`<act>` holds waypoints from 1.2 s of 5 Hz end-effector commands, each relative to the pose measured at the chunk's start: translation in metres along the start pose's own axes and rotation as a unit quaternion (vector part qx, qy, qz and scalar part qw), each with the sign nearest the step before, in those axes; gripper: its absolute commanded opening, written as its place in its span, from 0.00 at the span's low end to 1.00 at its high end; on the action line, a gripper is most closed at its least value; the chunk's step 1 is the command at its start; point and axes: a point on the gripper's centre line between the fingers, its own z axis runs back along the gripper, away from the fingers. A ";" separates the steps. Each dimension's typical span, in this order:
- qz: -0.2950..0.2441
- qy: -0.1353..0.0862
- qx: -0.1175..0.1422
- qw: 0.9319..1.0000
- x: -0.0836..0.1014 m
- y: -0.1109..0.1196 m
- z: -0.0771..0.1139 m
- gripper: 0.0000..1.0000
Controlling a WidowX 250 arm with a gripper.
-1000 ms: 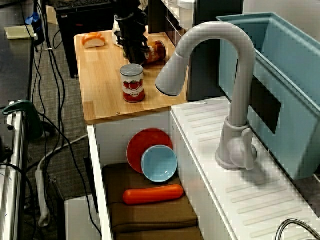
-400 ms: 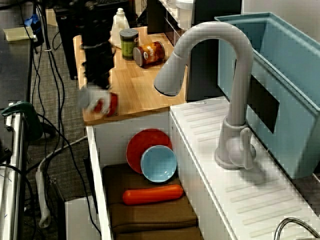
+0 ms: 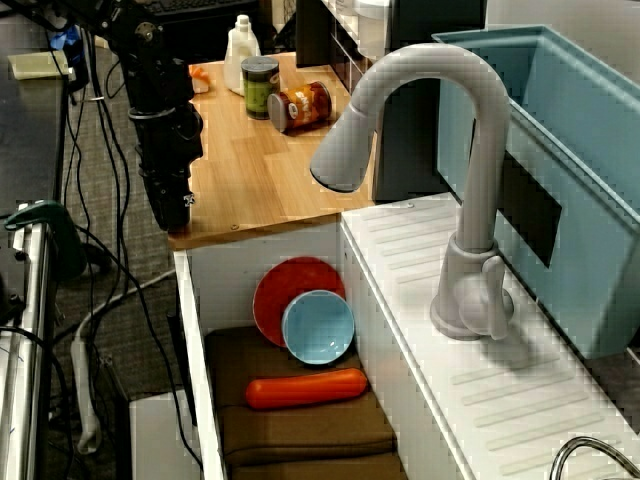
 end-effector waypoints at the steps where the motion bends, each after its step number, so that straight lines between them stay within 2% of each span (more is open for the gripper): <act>1: 0.025 -0.020 -0.018 0.999 0.026 0.028 0.034 0.00; 2: 0.041 -0.032 -0.027 0.998 0.043 0.045 0.052 0.00; 3: 0.051 -0.064 -0.012 0.997 0.070 0.071 0.072 0.00; 4: 0.080 -0.091 -0.012 0.993 0.097 0.093 0.090 0.00; 5: 0.103 -0.125 -0.022 0.987 0.116 0.104 0.110 0.00; 6: 0.104 -0.145 -0.017 0.984 0.132 0.106 0.123 0.73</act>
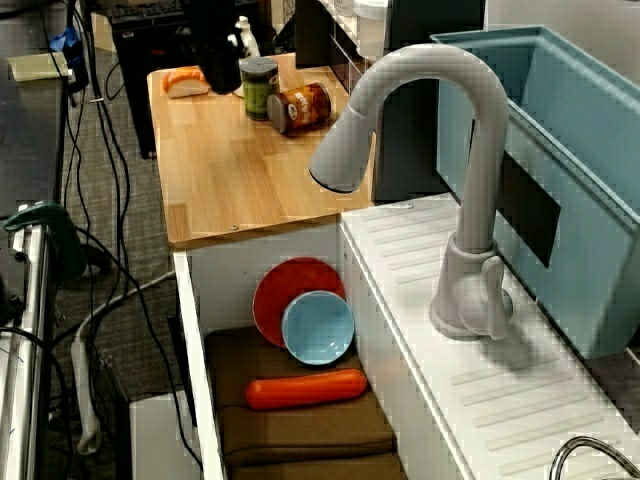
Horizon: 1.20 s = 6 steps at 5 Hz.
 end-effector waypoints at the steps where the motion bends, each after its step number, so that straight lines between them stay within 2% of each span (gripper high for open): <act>1: -0.006 -0.049 0.006 0.999 0.030 0.011 0.036 1.00; 2: -0.021 -0.058 0.011 0.998 0.034 0.013 0.033 1.00; 3: -0.034 -0.063 0.027 0.997 0.039 0.018 0.028 1.00; 4: -0.035 -0.073 0.039 0.996 0.042 0.026 0.024 1.00; 5: -0.047 -0.096 0.053 0.993 0.046 0.032 0.022 1.00; 6: -0.061 -0.101 0.060 0.991 0.049 0.032 0.020 1.00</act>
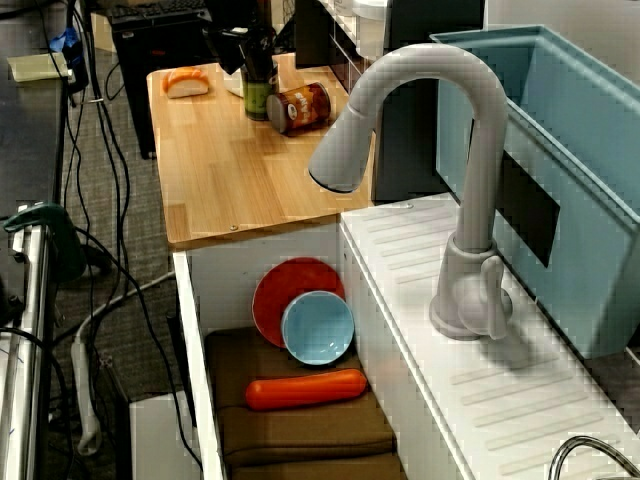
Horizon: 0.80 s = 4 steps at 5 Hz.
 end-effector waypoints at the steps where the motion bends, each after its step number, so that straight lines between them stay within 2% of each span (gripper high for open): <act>1: -0.031 -0.029 0.017 0.999 0.006 0.015 0.022 1.00; 4: -0.047 -0.029 0.039 0.998 0.010 0.016 0.016 1.00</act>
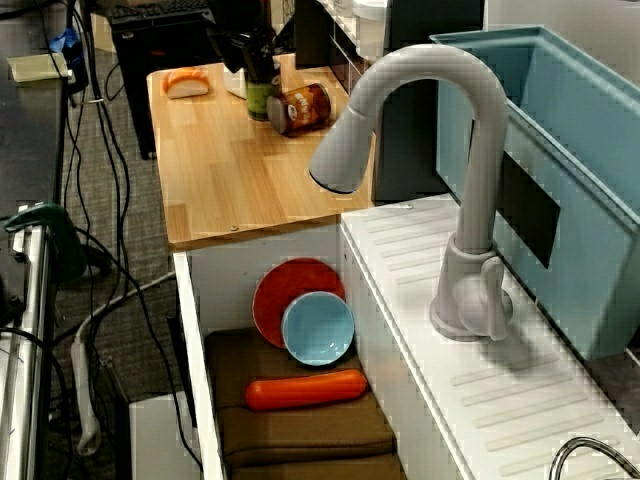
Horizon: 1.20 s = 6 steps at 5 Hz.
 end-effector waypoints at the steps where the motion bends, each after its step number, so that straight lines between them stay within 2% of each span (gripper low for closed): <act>1: -0.002 -0.014 0.010 1.000 0.005 0.013 0.021 1.00; 6: 0.009 -0.013 0.020 1.000 0.016 0.020 0.027 1.00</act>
